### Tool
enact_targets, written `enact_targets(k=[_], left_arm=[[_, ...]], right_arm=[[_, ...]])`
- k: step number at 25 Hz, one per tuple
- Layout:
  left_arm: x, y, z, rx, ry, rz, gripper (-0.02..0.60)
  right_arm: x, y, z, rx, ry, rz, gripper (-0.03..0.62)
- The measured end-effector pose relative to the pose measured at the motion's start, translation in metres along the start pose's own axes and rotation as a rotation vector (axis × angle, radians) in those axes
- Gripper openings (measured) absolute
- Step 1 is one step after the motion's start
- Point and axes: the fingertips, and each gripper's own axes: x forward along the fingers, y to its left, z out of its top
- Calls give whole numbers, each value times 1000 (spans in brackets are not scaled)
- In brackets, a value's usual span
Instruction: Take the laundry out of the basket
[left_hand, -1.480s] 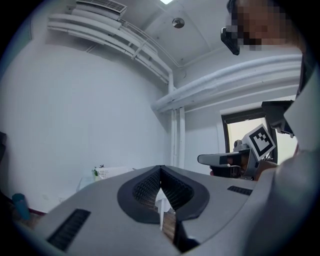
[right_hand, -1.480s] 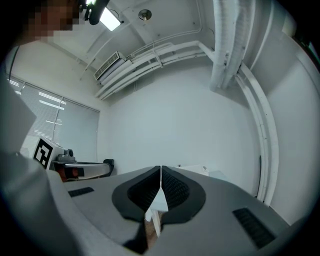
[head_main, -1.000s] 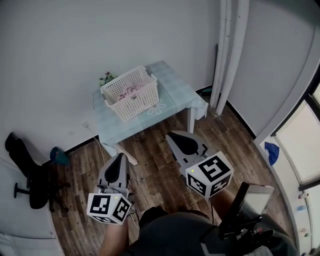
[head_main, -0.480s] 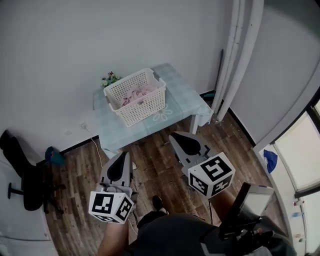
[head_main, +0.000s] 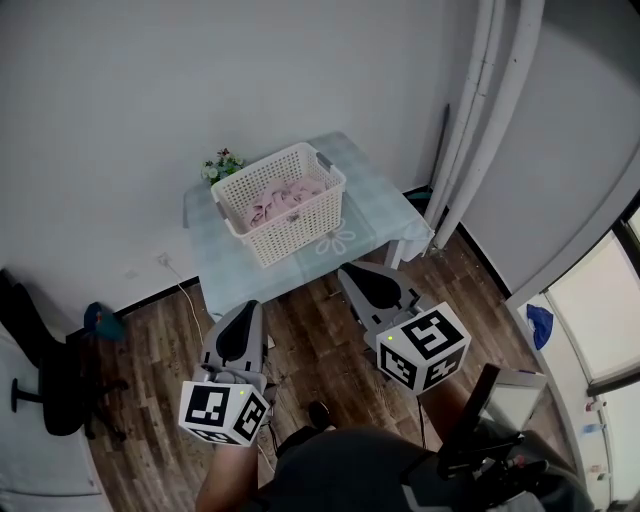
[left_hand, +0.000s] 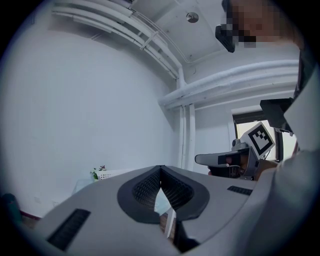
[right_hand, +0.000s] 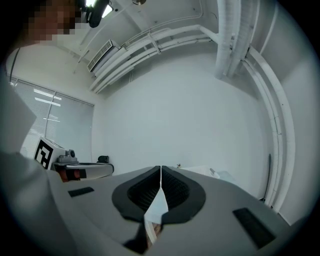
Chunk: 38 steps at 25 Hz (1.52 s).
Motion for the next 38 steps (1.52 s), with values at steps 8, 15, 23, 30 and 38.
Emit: enact_targets(k=[8,15,23,30,38], left_arm=[[14,38,1,-24,-7,-26,11],[20,73,3,-32,-11,-44,10],[34,96,-1,-56,-6,-76,9],[57,106,-1,-73,-3,-80,11],[98,122,-1,-48,12,-39,9]], right_arm=[[40,5,-1,-32,40,-25,18],[72,18,-4,-45,70,-35,18],[97,18,-3,-55,82,-56,18],[115,3,-3,-60,97,-62,18],[151,-35,-4,-39,84,-24,18]])
